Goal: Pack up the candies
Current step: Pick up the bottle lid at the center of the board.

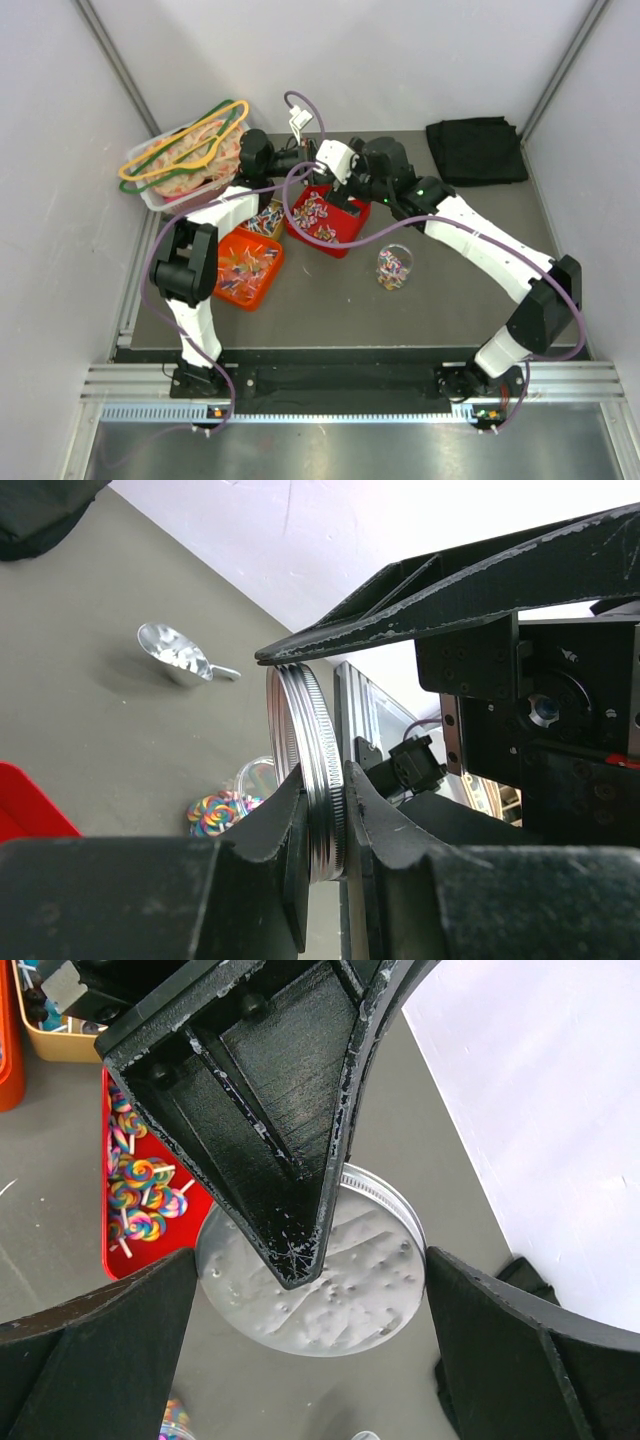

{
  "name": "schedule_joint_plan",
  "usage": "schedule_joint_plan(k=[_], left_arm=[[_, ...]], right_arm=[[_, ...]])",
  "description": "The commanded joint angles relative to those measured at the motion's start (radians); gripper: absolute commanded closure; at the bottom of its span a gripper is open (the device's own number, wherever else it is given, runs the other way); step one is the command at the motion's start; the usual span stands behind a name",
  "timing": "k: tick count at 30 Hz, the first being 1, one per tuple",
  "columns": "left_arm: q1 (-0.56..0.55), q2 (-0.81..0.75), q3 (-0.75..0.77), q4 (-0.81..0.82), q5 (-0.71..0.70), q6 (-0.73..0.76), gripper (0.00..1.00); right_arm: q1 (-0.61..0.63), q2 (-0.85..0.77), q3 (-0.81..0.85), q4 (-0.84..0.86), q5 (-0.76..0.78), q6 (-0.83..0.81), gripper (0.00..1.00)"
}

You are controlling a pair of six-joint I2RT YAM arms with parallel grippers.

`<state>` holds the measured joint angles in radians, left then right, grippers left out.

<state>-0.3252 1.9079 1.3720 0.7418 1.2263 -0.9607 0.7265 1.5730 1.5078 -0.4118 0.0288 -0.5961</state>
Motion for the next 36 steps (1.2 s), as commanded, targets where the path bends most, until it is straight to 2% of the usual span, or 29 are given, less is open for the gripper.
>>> schedule_joint_plan(k=[1,14,19,21,25,30,31,34,36], left_arm=[[-0.005,0.000,0.022,0.105,0.022,-0.036,1.00],[-0.005,0.000,0.018,0.157,0.029,-0.073,1.00],[-0.005,0.003,0.019,0.195,0.036,-0.108,1.00],[-0.003,0.003,0.018,0.197,0.038,-0.110,1.00],[-0.003,0.002,0.019,0.202,0.041,-0.115,1.00],[-0.002,0.003,0.018,0.205,0.042,-0.115,0.75],[0.000,0.003,0.018,0.208,0.042,-0.116,0.59],[0.011,0.008,0.018,0.234,0.038,-0.127,0.42],[0.018,0.020,0.018,0.275,0.039,-0.160,0.26]], right_arm=[[0.017,0.016,0.034,0.037,0.005,-0.007,0.07],[0.017,0.027,0.023,0.057,0.034,-0.018,0.09],[0.017,0.025,0.003,0.073,0.043,-0.024,0.14],[0.016,0.025,0.006,0.073,0.048,-0.024,0.22],[0.016,0.028,0.009,0.073,0.052,-0.030,0.28],[0.017,0.024,0.023,0.053,0.054,-0.028,0.29],[0.017,0.022,0.032,0.047,0.053,-0.027,0.29],[0.017,0.012,0.031,0.028,0.056,-0.028,0.29],[0.016,0.004,0.028,0.016,0.062,-0.033,0.29]])
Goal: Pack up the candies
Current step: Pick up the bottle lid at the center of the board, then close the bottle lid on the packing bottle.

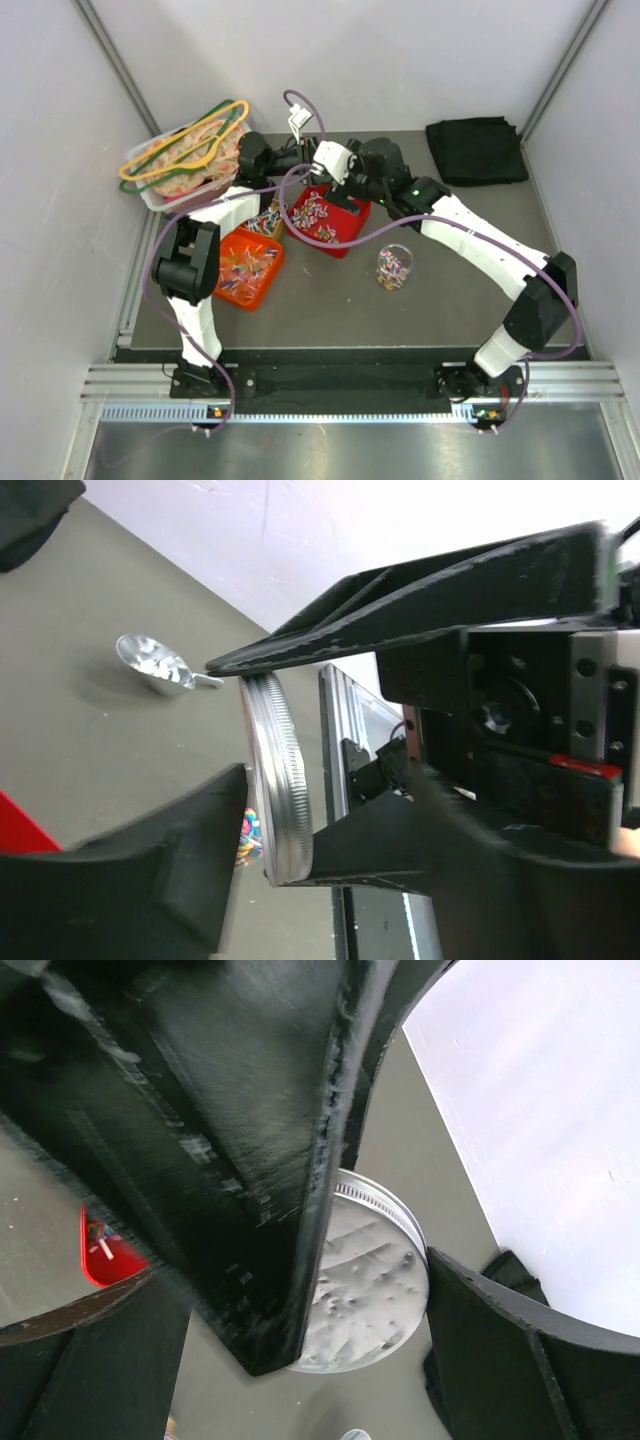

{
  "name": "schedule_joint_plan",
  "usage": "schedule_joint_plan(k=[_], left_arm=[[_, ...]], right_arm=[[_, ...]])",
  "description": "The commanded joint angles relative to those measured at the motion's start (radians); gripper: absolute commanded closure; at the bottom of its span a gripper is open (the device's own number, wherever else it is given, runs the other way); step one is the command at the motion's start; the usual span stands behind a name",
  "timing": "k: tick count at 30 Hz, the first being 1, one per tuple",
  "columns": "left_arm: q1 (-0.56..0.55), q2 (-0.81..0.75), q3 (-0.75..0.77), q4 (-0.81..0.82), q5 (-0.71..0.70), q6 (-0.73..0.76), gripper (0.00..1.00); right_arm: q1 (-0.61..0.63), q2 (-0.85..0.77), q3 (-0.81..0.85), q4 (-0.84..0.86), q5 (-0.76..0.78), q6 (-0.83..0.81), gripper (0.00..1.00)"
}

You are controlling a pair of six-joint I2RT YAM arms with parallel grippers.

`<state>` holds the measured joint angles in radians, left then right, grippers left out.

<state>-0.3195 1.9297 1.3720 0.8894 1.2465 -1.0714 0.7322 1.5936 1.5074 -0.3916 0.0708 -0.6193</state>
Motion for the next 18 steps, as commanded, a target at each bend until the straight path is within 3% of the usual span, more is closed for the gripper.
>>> schedule_joint_plan(k=[1,4,8,11,14,16,18], left_arm=[[0.019,0.005,0.018,0.160,0.021,-0.097,0.22],[0.036,0.025,0.018,0.278,0.025,-0.185,0.02],[0.065,0.020,-0.016,0.247,0.016,-0.136,0.01],[0.092,0.009,-0.025,0.116,0.007,-0.007,0.01],[0.122,-0.015,-0.005,-0.167,-0.027,0.256,0.01],[0.135,-0.040,0.034,-0.499,-0.109,0.559,0.01],[0.135,-0.061,0.059,-0.689,-0.195,0.827,0.01]], right_arm=[[0.012,-0.020,0.019,-0.006,0.029,-0.011,0.29],[0.006,-0.038,-0.004,-0.016,0.031,-0.013,0.28],[-0.014,-0.090,-0.027,-0.059,-0.003,0.000,0.28],[-0.025,-0.141,-0.027,-0.145,-0.048,-0.003,0.28],[-0.045,-0.187,-0.019,-0.287,-0.140,-0.037,0.28],[-0.060,-0.207,0.004,-0.433,-0.202,-0.085,0.27],[-0.077,-0.224,0.002,-0.496,-0.241,-0.103,0.27]])
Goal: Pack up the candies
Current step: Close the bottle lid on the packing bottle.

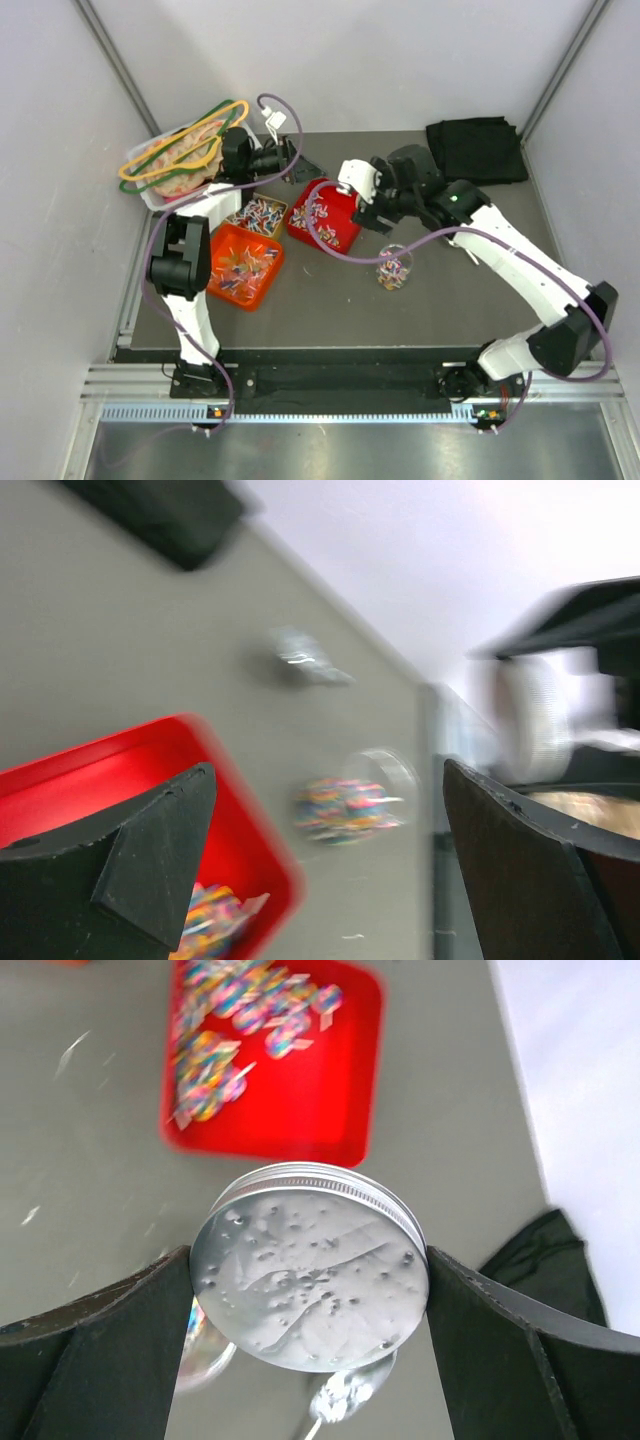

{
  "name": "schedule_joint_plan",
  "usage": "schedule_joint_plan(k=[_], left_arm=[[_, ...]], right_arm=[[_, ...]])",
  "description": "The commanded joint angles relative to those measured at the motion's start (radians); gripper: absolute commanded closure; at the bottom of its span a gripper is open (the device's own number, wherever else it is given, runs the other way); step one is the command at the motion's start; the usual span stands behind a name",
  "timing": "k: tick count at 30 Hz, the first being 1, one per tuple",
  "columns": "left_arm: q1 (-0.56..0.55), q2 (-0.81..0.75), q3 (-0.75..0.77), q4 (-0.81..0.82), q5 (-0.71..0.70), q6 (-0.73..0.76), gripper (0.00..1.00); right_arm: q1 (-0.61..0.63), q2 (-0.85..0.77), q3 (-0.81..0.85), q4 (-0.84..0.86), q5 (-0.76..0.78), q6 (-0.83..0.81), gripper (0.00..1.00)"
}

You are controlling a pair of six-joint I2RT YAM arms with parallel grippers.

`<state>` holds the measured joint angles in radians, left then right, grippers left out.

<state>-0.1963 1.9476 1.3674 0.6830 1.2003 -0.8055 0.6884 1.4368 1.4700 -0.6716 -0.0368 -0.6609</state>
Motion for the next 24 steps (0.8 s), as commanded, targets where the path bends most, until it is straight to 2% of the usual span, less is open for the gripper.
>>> schedule_joint_plan(k=[1,5,6,8,14,19,24], left_arm=[[0.012,-0.087,0.064,-0.576,-0.187,0.618,0.01],[-0.017,-0.185,-0.022,-0.628,-0.411,0.798,0.01],[-0.049,-0.205,-0.045,-0.635,-0.448,0.904,0.01],[-0.078,-0.248,-0.099,-0.648,-0.495,0.956,0.01],[-0.121,-0.303,-0.169,-0.657,-0.547,0.948,0.01],[-0.120,-0.348,-0.234,-0.640,-0.649,0.942,0.01],[-0.086,-0.383,-0.249,-0.660,-0.657,0.962,0.01]], right_arm=[[-0.059,-0.072,0.038,-0.238,-0.170,-0.065,0.27],[-0.142,-0.096,0.004,-0.284,-0.235,-0.063,0.27],[-0.160,-0.099,-0.020,-0.286,-0.253,-0.060,0.27],[-0.184,-0.104,-0.040,-0.301,-0.298,-0.069,0.27],[-0.158,-0.076,-0.154,-0.333,-0.314,-0.098,0.28],[-0.138,-0.015,-0.189,-0.303,-0.319,-0.082,0.28],[-0.129,0.031,-0.212,-0.249,-0.321,-0.062,0.28]])
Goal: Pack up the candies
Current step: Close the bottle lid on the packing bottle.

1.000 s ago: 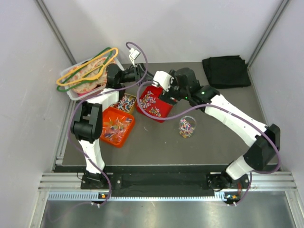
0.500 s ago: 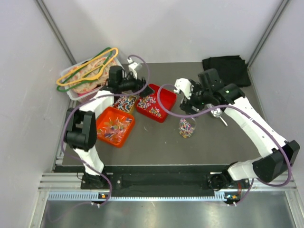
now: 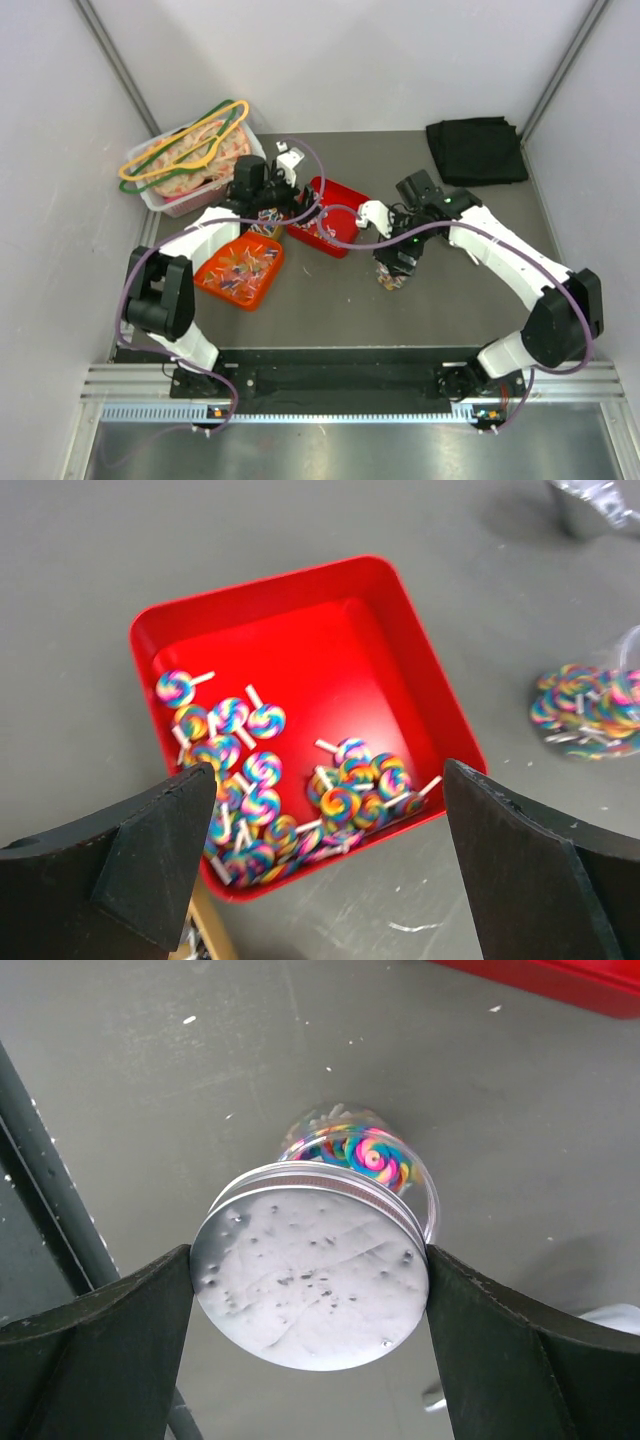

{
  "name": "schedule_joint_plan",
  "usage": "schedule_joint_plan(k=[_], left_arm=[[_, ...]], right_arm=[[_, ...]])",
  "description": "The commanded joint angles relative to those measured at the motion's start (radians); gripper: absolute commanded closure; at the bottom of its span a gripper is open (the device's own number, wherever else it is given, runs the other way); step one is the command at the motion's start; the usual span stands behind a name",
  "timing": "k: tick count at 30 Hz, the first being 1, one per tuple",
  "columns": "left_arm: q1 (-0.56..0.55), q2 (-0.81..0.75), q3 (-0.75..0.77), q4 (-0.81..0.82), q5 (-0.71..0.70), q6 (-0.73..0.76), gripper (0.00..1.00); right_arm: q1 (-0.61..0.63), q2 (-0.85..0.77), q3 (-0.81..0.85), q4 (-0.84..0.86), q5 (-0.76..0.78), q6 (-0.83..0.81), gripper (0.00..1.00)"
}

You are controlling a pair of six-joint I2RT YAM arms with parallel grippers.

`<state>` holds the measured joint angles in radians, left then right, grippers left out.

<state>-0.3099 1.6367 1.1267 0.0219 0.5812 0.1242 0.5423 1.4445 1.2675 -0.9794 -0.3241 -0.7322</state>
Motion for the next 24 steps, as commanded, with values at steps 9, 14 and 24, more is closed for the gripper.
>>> schedule_joint_plan(k=[9,14,24], left_arm=[[0.060,-0.090,-0.008,-0.008,0.011,0.000,0.01],[0.060,-0.087,-0.005,-0.008,0.022,0.002,0.01],[0.061,-0.067,-0.002,0.010,0.040,-0.021,0.01]], right_arm=[[0.027,0.139,-0.002,0.111,0.002,-0.003,0.27],[0.005,0.180,0.052,0.065,0.005,-0.018,0.27],[-0.030,0.140,0.081,0.018,-0.013,-0.036,0.26]])
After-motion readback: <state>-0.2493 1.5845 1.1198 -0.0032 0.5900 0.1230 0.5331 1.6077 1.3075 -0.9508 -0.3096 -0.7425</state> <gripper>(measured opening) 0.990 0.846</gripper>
